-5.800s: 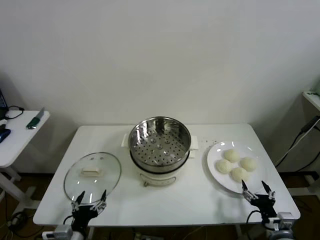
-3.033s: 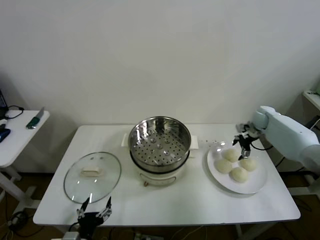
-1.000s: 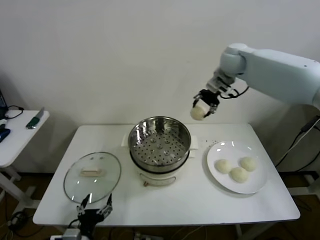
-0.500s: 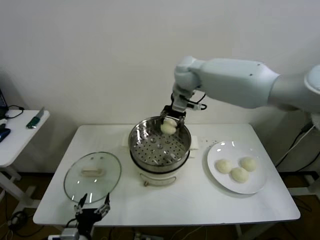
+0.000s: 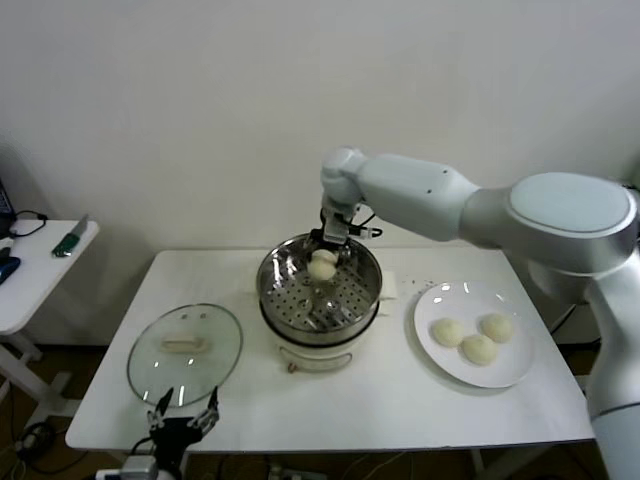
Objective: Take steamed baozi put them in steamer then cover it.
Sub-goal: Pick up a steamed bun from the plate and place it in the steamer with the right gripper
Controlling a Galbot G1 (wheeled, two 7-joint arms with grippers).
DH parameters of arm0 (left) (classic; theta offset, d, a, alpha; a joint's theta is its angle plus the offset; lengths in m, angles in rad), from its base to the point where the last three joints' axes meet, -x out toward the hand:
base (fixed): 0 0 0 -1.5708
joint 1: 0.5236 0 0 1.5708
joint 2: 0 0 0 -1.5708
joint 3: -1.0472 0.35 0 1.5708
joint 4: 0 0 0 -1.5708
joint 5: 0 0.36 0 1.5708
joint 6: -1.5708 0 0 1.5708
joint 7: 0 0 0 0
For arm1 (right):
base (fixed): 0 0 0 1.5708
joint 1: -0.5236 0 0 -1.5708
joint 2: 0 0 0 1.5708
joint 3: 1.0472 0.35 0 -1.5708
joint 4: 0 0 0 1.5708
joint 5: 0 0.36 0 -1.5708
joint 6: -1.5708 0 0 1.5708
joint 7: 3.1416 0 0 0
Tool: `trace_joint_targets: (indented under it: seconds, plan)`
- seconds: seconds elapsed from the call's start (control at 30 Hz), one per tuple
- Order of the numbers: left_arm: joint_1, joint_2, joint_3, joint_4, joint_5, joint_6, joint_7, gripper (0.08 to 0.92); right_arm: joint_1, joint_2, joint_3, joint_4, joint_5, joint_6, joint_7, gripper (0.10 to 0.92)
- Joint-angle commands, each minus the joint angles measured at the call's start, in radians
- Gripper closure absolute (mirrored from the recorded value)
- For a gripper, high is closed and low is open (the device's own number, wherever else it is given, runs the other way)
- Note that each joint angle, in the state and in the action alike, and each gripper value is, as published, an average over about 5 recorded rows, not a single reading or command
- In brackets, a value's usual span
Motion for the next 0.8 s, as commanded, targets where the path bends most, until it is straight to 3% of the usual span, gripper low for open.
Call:
trace_joint_targets:
  seconds: [0.03,0.57,0.8]
  plan:
    - [-0.002,0.000,0.000,0.007,-0.001,0.000,-0.001,0.177,-0.071,0.066,0.017,-0.170,-0.053,0.035,0.016,0.380]
    - [-0.002,-0.001,0.000,0.010,-0.003,-0.005,-0.005,0.177,-0.101,0.109,0.036,-0.251,-0.032,0.053,0.023,0.379]
    - [0.002,-0.006,0.005,0.001,-0.002,-0.005,-0.006,0.177,-0.030,0.079,0.005,-0.185,0.071,0.050,-0.020,0.243]
